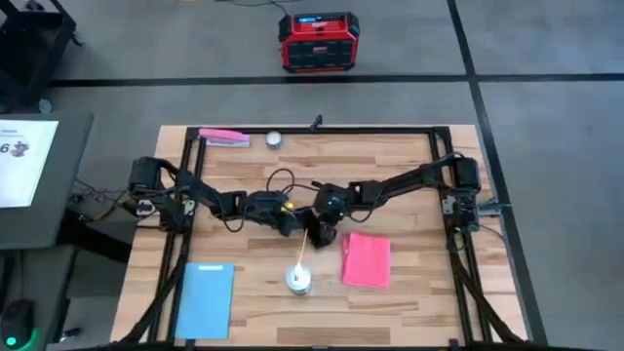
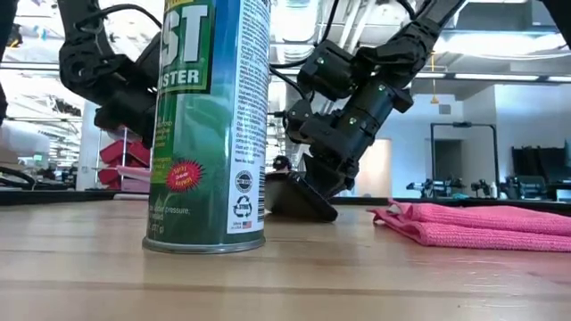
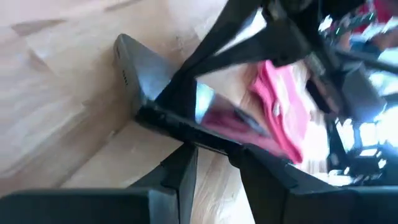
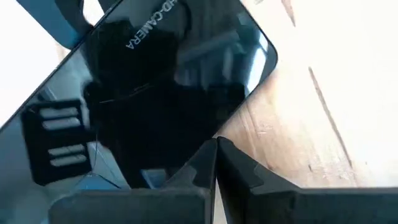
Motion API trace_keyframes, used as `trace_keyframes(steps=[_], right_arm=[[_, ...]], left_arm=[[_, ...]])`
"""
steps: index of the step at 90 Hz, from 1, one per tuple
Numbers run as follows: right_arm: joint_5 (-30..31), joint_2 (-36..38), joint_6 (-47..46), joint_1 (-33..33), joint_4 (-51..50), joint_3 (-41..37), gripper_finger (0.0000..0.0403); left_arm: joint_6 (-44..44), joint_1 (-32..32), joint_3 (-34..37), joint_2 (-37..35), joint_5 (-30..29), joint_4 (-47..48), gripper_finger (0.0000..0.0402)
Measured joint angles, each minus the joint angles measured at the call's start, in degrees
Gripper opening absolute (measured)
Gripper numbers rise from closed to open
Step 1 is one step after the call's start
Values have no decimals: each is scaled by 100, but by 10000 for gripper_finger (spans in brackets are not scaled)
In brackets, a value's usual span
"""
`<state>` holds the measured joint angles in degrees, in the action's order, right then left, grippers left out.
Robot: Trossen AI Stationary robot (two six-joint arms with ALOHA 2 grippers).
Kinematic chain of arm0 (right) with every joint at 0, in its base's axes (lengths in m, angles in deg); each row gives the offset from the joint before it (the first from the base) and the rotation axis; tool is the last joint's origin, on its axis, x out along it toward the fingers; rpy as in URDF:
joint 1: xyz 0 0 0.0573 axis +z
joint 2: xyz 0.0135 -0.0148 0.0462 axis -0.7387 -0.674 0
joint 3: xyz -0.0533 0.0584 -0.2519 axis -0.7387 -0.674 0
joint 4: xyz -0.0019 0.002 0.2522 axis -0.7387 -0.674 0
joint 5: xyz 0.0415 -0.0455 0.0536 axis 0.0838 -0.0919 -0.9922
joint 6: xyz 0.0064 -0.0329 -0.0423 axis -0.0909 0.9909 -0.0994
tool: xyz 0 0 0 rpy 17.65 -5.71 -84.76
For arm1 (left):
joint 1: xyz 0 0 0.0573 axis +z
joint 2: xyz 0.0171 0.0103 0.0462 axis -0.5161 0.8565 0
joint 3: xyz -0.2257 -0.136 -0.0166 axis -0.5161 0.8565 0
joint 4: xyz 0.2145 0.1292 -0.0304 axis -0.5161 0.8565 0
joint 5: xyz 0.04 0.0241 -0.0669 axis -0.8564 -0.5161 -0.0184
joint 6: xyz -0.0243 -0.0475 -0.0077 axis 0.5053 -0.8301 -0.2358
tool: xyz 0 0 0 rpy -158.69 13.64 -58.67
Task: Apply microfiber cloth
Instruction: Spray the back of the black cellphone using the spray bottle
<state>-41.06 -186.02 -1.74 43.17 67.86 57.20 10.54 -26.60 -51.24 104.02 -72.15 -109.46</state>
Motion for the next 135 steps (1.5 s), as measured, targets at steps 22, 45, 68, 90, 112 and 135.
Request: trace_keyframes(steps=[22,45,68,90,112,135], right_arm=[[2,-2,2,2,51,0,0],[101,-12,23,7,128,7,0],[131,-13,25,7,145,13,0],[133,-13,14,7,140,13,0],[272,-13,-18,11,132,13,0],[331,-13,-56,-2,129,15,0]], left_arm=[[-399,7,-7,11,134,-109,113],[-730,-63,-15,28,320,-17,145],[-710,-208,-36,16,319,271,165],[-347,-225,-37,10,191,345,160],[47,-227,-81,-22,87,870,107],[298,-227,-81,-44,-177,1023,8]])
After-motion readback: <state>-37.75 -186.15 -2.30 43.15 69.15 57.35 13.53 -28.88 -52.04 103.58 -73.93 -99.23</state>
